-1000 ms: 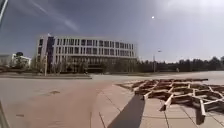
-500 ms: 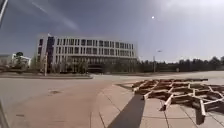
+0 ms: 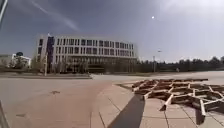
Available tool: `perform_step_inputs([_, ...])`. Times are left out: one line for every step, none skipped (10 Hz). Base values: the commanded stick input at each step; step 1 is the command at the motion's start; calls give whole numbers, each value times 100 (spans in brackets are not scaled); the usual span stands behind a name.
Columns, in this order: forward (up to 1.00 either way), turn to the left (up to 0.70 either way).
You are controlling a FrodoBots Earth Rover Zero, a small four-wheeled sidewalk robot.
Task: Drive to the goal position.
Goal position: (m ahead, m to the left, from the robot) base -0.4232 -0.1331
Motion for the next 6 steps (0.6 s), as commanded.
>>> perform_step_inputs([5, 0])
perform_step_inputs([5, 0])
perform_step_inputs([5, 0])
perform_step_inputs([5, 0])
perform_step_inputs([5, 0])
perform_step_inputs([5, 0])
